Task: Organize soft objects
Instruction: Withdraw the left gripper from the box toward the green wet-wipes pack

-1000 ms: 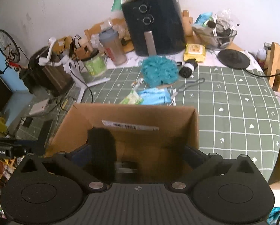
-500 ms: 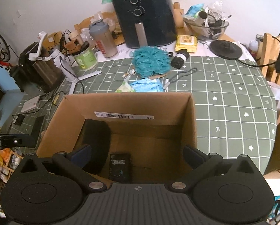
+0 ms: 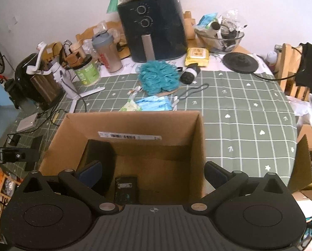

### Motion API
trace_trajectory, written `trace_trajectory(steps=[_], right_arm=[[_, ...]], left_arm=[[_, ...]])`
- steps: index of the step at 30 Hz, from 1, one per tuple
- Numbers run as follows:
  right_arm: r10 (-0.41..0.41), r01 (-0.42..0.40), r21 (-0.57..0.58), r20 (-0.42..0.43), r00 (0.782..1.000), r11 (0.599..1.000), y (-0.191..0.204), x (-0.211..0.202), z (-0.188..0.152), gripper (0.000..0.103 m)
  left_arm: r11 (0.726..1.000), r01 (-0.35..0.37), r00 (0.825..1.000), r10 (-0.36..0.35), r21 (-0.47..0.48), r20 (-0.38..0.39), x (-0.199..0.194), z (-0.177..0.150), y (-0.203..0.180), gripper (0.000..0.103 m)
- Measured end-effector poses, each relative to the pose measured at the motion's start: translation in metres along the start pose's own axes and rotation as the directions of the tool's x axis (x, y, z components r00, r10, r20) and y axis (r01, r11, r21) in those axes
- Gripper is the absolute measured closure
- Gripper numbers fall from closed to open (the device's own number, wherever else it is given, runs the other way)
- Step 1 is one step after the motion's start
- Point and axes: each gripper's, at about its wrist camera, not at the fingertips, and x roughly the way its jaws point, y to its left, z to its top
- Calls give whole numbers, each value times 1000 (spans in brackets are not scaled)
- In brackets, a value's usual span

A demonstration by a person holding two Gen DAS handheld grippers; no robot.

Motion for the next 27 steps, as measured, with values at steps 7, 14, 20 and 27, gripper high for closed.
trace_trajectory(steps=[7, 14, 20, 27], right_arm=[[-19, 18, 34, 16, 1000, 999, -11, -3, -1, 0], [-74, 72, 37, 34, 997, 997, -18, -2, 0, 0], [-88, 87, 16, 61, 994, 996, -29, 2, 7, 0], [-114, 116, -9, 107, 988, 993, -46, 6, 19, 0]], left_arm=[[1000, -2, 1000, 2, 13, 17, 1, 3, 1, 26], [999, -12, 999, 10, 37, 50, 0, 10, 1, 26], [998, -25, 997, 20, 66, 76, 2, 23, 0, 26], [992, -42, 996, 32, 119, 85, 11, 43, -6, 26]])
